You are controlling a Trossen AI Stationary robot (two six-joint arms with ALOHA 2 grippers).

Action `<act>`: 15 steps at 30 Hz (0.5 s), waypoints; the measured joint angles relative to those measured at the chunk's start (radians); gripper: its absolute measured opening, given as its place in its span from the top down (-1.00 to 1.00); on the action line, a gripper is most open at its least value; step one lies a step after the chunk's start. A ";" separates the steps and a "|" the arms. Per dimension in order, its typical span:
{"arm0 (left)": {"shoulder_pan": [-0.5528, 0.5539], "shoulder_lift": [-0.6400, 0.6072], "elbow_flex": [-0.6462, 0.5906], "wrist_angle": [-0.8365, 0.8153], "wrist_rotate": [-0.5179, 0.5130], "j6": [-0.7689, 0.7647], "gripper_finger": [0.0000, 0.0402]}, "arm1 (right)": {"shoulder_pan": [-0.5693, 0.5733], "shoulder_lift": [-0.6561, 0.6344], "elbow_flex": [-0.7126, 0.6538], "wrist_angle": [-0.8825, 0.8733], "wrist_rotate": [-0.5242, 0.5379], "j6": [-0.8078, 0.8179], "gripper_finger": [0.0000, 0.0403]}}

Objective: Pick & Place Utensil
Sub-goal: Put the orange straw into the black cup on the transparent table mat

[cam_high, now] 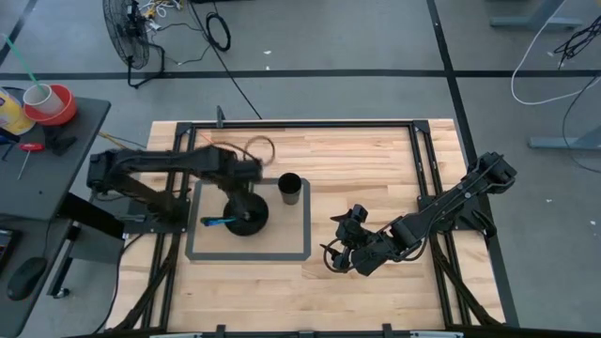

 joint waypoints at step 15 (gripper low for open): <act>0.491 -0.070 -0.235 0.535 -0.187 -0.350 0.31 | 0.000 0.000 0.000 -0.007 0.084 0.041 -0.99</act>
